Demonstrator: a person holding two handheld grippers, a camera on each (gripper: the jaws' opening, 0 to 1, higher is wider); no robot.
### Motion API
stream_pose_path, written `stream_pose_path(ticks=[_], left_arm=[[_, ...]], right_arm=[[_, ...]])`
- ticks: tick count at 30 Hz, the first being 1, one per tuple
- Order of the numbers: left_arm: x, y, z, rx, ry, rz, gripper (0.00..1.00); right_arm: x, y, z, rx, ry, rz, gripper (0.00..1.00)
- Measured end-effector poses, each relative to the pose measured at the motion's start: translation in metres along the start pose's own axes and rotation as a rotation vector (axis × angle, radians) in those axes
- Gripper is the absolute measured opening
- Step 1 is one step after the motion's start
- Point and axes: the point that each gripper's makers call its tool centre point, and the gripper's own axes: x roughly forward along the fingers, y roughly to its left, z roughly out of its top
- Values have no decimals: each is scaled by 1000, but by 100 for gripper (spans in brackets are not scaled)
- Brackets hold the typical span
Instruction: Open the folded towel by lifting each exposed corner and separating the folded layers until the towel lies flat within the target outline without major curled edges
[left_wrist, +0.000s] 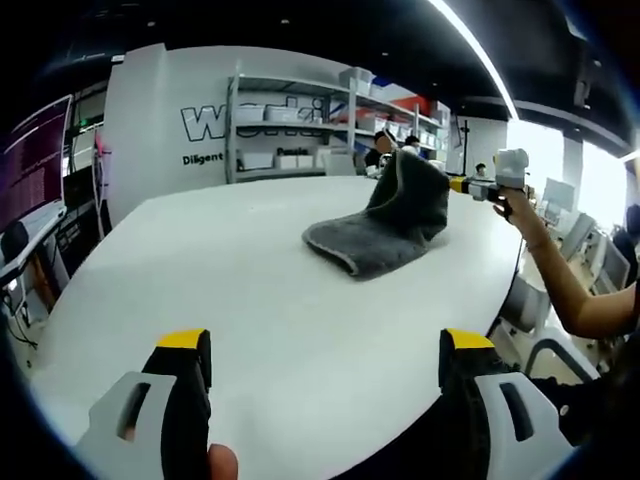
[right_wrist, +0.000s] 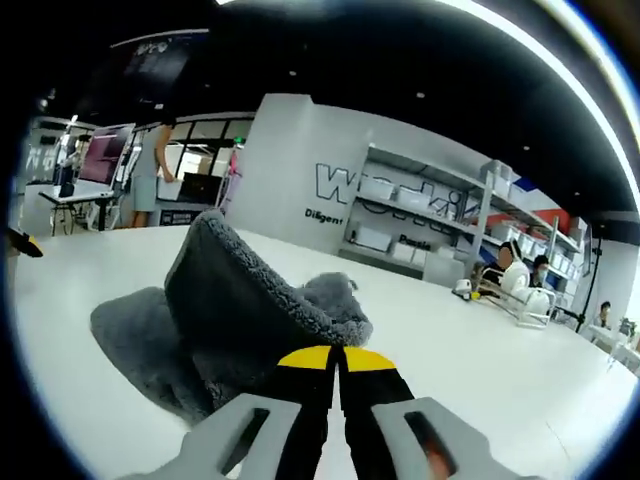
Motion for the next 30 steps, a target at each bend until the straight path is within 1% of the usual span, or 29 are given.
stream_pose_path(ticks=[3,4,6,8,12,13,15,16,17,21,25,26,27,28,30], left_arm=[[1,-1,-1,3,7,-5,93],[1,-1,-2,3,8,-7,93],[1,-1,-2,2,9,-7,93],[1,1,-2,0,10,-4,93],[0,1,-2,0,11,-3,93],[1,2,-2,0,12,-3,93],[1,1,-3,2,15,-5,93],[2,0,-3,3,17,-7,93],[2,0,-4,4,18,-8,93],[3,-1,-4,5,23,-10,93],[3,-1,-6,7,29,-12,93],[4,-1,-6,8,31,-13,93],[4,-1,-6,9,32,-13,93],[4,-1,-6,9,32,-15,93],[4,-1,-6,8,32,-16,93]], right_arm=[[1,-7,-21,-31,55,-24,0],[1,-9,-31,-27,80,-24,0],[1,-14,-45,-3,107,-30,0],[0,-18,-60,22,155,-40,0],[0,-21,-78,25,214,-39,0],[-1,-21,-82,23,230,-42,2],[-3,-26,-87,21,252,-65,13],[-5,-30,-91,24,277,-82,21],[-6,-32,-92,27,283,-87,26],[-11,-41,-93,38,287,-111,38],[-14,-45,-94,32,308,-126,54],[-14,-46,-91,42,303,-133,59],[-12,-45,-83,60,256,-125,65],[-11,-43,-79,75,233,-111,70],[-11,-41,-74,82,236,-99,72]])
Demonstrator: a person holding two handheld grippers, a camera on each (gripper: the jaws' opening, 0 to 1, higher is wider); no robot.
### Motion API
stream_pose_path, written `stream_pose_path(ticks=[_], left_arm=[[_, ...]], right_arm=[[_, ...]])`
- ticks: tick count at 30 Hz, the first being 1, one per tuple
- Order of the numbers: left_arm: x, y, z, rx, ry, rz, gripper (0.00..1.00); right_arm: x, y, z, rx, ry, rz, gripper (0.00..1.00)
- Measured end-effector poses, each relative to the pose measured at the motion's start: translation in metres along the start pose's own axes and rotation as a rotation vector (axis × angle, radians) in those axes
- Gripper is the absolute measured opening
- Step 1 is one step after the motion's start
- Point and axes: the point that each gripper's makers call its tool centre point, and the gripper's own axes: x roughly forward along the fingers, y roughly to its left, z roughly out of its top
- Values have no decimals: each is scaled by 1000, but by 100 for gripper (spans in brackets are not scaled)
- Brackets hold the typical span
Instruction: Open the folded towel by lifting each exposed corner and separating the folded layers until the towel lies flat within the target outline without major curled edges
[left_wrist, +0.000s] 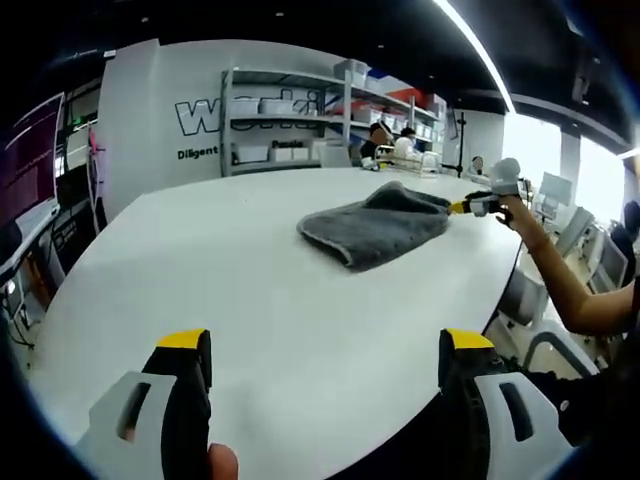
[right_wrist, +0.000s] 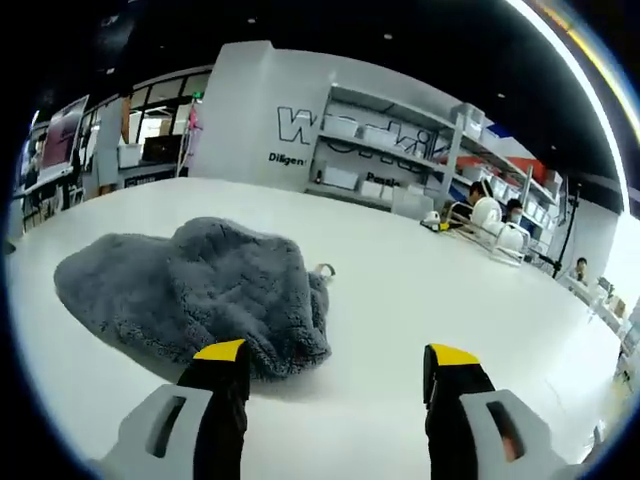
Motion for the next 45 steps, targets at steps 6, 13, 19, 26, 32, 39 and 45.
stream_pose_path(ticks=[6,13,19,26,32,39,45], left_arm=[[-1,2,-1,0,4,1,93],[-3,4,0,-4,-3,7,93],[-4,5,0,-5,-4,7,93],[-1,3,-3,0,9,1,93],[-2,2,-4,28,25,7,94],[-6,-3,-1,38,16,-17,95],[-10,-10,4,28,-6,-50,96]], right_arm=[[9,13,13,-48,45,53,89],[24,30,29,-91,105,121,91],[46,41,55,-125,95,207,76],[76,52,75,-137,96,273,50],[98,56,57,-126,189,313,44],[122,65,40,24,213,423,35],[121,67,42,31,148,446,4]])
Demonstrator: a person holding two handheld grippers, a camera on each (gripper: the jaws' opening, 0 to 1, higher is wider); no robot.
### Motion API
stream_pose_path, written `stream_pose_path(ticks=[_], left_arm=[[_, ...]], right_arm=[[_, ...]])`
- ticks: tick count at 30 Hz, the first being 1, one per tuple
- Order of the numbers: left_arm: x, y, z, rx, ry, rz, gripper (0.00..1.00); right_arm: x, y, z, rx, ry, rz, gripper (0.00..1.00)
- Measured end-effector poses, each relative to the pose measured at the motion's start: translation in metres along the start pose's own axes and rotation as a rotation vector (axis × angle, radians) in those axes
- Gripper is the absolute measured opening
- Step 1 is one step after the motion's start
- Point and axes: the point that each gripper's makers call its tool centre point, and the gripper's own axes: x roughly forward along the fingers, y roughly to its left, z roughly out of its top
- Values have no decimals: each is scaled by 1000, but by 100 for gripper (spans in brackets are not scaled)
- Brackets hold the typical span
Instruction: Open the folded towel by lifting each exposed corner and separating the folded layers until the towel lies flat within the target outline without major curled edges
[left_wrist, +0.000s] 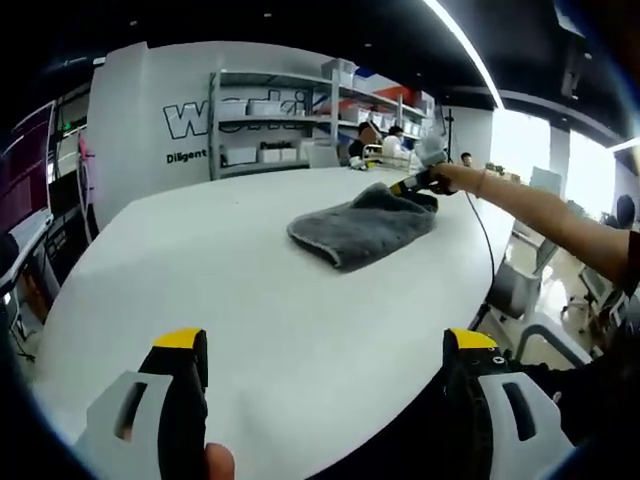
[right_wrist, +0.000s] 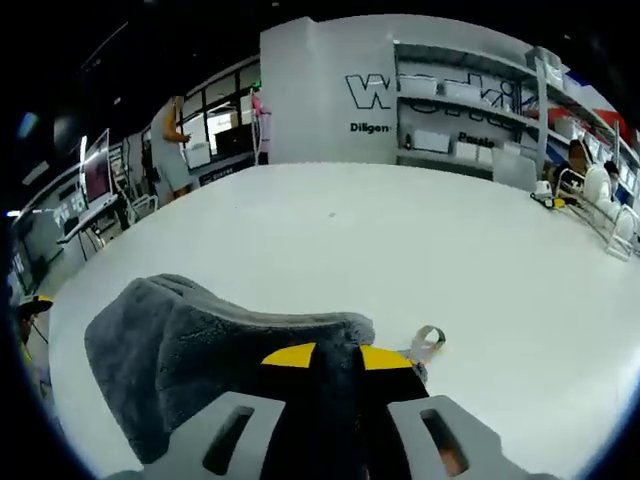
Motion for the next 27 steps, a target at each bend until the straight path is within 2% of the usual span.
stream_pose_path(ticks=[4,11,13,21,27], left_arm=[[1,1,0,-1,1,4,96],[3,0,2,-2,3,0,96],[4,-2,1,-3,7,-6,96],[8,-6,-3,-4,21,-18,96],[9,-6,-3,-10,22,-17,96]], right_arm=[[-2,0,3,-9,-26,7,2],[-15,7,14,-96,-92,11,2],[-21,7,26,-128,-127,21,2],[-74,45,41,-227,-258,106,2],[-112,67,38,-294,-319,152,1]])
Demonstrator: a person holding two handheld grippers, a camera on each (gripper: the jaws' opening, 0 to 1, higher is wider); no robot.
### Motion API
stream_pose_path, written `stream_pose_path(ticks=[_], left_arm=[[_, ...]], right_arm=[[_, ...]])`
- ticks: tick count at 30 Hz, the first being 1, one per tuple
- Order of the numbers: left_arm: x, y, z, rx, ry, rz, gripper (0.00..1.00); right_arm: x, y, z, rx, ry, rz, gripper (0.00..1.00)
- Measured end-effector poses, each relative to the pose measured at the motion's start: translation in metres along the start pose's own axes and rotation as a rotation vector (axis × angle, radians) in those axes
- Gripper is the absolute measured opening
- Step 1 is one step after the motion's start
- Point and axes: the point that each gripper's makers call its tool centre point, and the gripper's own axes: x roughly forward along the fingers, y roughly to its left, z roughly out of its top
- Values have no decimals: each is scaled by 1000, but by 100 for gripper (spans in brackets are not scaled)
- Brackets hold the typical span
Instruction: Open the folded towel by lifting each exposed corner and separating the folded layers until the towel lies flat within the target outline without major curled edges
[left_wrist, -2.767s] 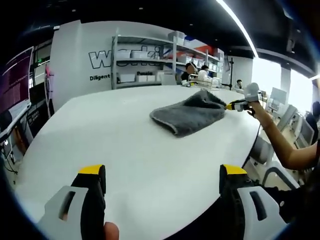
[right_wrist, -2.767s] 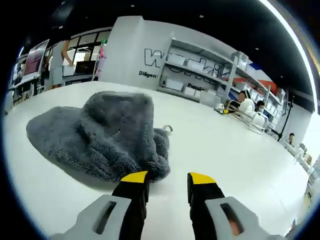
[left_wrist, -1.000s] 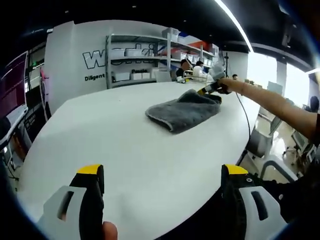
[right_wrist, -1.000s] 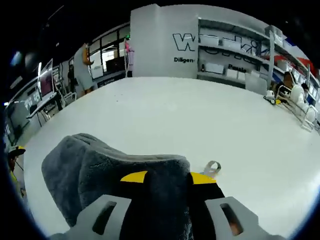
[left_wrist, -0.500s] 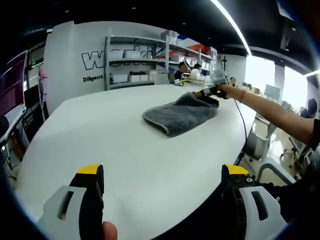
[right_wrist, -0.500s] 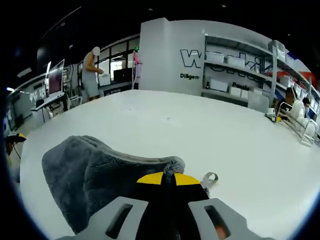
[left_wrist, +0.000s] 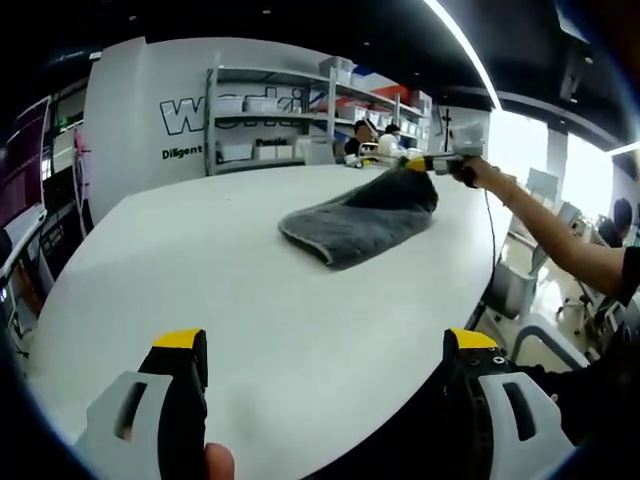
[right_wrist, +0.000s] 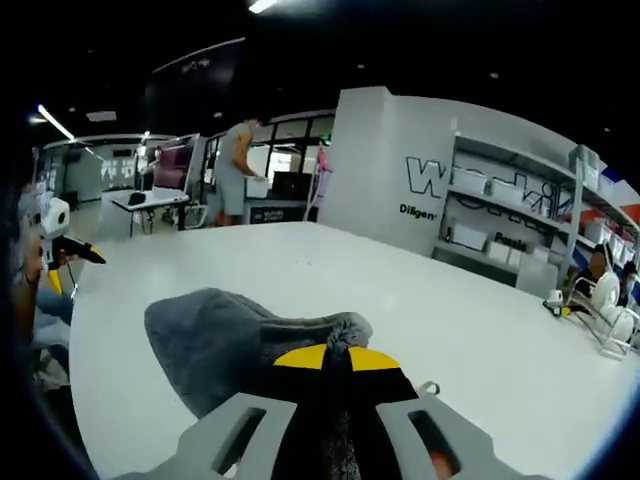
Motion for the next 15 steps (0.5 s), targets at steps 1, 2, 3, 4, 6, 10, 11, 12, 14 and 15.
stream_pose_path(ticks=[1,2,3,4,6,10,11,12,14,15], left_arm=[[0,0,0,-1,0,1,96],[0,0,0,0,-1,1,96],[0,0,0,0,-1,1,96],[0,0,0,-1,-2,2,96],[-1,0,0,-1,-2,2,96],[0,0,-1,-3,0,2,96],[0,0,-1,-2,1,1,96],[0,0,-1,-2,1,1,96],[0,0,-1,-1,2,1,96],[0,-1,-1,0,3,0,96]], right_arm=[[-6,6,1,-15,-6,12,1],[-12,13,1,-31,-8,28,1],[-17,17,0,-41,-15,36,1],[-20,21,0,-47,-19,49,1],[-29,33,-4,-57,-21,89,1],[-43,50,-21,-134,11,128,1],[-47,54,-25,-132,14,141,1],[-50,59,-29,-121,16,165,1],[-59,73,-37,-99,15,226,1],[-64,78,-42,-99,24,243,2]])
